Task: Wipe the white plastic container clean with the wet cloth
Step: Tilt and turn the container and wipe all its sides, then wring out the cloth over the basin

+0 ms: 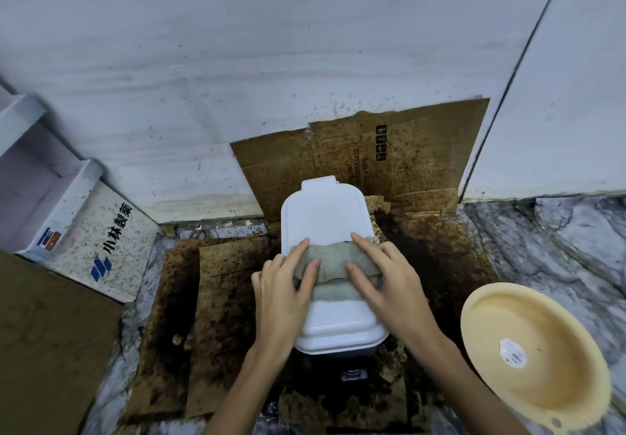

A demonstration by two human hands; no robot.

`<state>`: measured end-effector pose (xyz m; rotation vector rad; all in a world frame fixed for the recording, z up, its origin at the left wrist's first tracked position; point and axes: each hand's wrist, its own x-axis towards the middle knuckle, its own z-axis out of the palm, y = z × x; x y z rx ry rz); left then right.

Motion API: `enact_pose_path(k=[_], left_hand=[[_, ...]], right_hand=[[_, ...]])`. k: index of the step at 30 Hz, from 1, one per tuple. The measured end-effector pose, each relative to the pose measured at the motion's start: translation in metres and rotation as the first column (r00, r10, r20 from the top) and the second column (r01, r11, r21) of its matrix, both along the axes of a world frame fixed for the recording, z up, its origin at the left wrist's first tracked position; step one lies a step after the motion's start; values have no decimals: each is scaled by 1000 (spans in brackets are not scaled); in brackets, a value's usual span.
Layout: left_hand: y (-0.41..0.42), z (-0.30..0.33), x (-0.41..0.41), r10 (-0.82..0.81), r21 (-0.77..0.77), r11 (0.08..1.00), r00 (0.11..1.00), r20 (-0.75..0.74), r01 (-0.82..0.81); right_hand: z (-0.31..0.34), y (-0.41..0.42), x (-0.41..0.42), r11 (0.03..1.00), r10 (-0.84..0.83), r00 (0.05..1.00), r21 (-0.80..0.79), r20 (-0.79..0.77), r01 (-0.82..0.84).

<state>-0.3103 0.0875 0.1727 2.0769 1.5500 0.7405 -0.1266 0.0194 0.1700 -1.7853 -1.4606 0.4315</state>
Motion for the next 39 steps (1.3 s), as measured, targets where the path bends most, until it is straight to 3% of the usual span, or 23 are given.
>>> enact_pose_path(k=[6,10,15,23,30,39], left_hand=[[-6,5,-1,-15,-23,1000,995,95,18],[-5,9,-3,-31,-54,998,988,150,39],[-5,22,10,-43,-116,989,938,344,88],[-13,62,78,-148,-55,976,830,538,210],[-23,78,164,-295,3,940,809,508,341],[-51,42,265,-439,2,881,814,380,473]], right_hand=[[7,-5,-13,1000,-20,995,3,101,20],[11,-5,-2,999,33,999,-35,11,-33],[40,-10,29,994,105,991,30,-78,-103],[92,-35,103,994,93,976,75,-197,-80],[98,-74,184,997,-1,960,77,-281,23],[41,-133,254,963,-220,910,70,-350,260]])
